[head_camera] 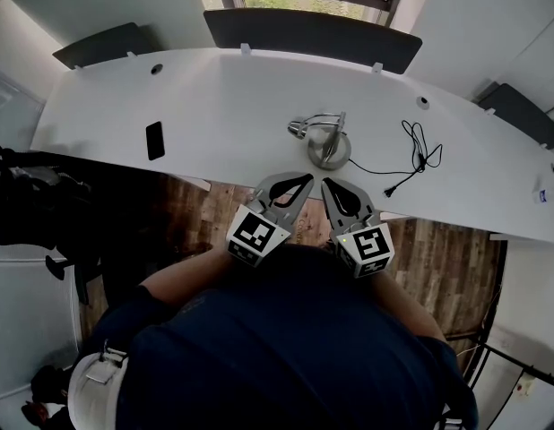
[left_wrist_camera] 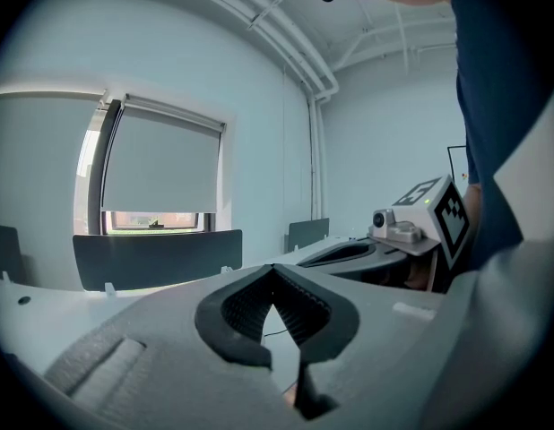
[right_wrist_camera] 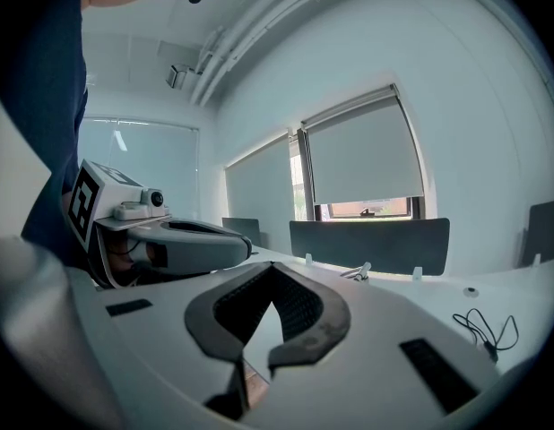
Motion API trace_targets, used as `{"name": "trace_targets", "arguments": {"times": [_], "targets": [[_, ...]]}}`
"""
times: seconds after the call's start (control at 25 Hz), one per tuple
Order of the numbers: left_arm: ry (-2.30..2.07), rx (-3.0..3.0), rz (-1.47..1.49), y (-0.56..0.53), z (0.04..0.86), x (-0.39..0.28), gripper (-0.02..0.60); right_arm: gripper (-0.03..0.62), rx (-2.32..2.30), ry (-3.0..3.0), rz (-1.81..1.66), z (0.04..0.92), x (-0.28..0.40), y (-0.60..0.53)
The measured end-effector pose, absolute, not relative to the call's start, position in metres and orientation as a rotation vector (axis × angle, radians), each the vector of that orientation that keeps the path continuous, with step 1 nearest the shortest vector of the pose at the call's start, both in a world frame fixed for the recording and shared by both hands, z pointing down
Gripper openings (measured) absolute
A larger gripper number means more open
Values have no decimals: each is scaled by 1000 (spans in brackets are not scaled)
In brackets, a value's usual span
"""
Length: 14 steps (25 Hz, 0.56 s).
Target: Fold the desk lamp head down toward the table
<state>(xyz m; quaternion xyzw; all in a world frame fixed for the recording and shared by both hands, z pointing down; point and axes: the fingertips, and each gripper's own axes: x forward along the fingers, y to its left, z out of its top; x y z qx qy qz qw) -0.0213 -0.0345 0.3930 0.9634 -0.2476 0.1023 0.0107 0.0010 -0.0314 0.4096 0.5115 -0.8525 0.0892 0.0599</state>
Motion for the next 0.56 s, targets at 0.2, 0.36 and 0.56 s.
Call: {"name": "trace_targets", "arguments": {"times": [0.2, 0.36, 0.56], "targets": [[-777, 3009, 323, -36, 391, -23, 6, 9, 1541, -2579, 269, 409, 0, -33], [-775, 3012, 310, -37, 389, -23, 6, 9, 1539, -2578, 273, 408, 1, -35], [-773, 3014, 314, -38, 389, -24, 6, 9, 1535, -2573, 271, 409, 1, -36]]}}
